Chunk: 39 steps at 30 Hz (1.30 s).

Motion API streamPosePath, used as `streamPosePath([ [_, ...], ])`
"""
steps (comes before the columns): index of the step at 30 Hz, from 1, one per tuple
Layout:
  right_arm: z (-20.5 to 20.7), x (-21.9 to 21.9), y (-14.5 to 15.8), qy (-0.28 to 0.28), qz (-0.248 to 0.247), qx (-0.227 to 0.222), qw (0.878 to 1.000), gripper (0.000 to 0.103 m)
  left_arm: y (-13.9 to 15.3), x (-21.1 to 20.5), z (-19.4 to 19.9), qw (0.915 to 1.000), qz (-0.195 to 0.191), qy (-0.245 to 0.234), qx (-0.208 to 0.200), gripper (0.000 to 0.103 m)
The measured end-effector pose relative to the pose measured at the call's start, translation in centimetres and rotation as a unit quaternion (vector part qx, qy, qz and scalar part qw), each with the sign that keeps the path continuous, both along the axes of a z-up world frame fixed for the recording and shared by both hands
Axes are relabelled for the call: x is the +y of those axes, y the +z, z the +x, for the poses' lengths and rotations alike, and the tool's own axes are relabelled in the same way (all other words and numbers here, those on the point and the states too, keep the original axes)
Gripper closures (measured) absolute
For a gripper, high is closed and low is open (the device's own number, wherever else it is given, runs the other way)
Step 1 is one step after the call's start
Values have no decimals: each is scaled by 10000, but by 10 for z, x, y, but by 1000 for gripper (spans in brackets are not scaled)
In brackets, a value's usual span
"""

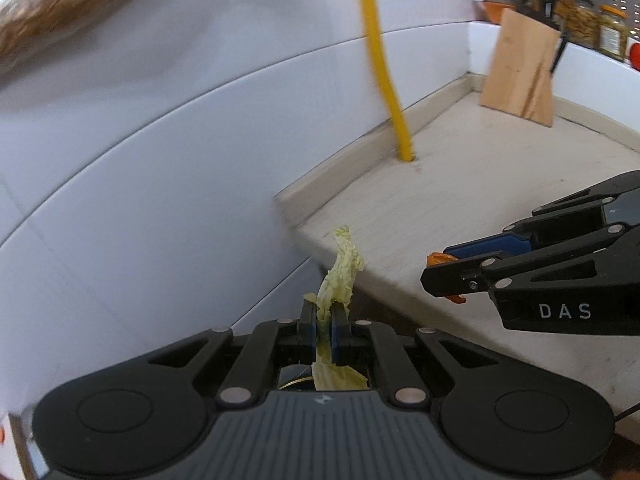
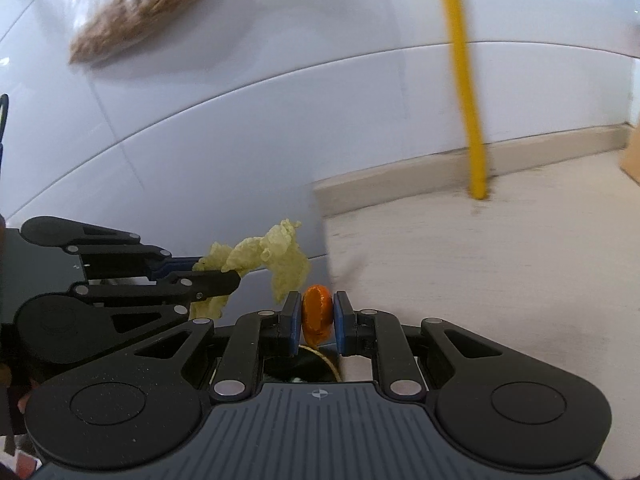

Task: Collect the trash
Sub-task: 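Carry the leaf and peel with both tools down over the black bin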

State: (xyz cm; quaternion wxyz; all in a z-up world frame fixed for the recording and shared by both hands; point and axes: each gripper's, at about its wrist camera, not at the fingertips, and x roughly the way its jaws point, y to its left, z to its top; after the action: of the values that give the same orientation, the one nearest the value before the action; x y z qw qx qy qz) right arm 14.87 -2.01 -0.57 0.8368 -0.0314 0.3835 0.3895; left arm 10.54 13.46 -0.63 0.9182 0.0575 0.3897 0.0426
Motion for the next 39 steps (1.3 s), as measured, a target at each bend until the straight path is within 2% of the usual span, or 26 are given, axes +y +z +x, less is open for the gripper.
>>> streamPosePath([
  [10,-7,52,-23,486,-155,281,9983,81,-26,46,-21,9971,-161,670,322,100],
  [20,-7,88,-50,832,-375,530,9944,81,-60,70,-33,9890,-401,1212,744,100],
  [39,9,114,-109,802,-784,1069,9879,81,-112,88,-18,9745,-820,1567,1383,99],
])
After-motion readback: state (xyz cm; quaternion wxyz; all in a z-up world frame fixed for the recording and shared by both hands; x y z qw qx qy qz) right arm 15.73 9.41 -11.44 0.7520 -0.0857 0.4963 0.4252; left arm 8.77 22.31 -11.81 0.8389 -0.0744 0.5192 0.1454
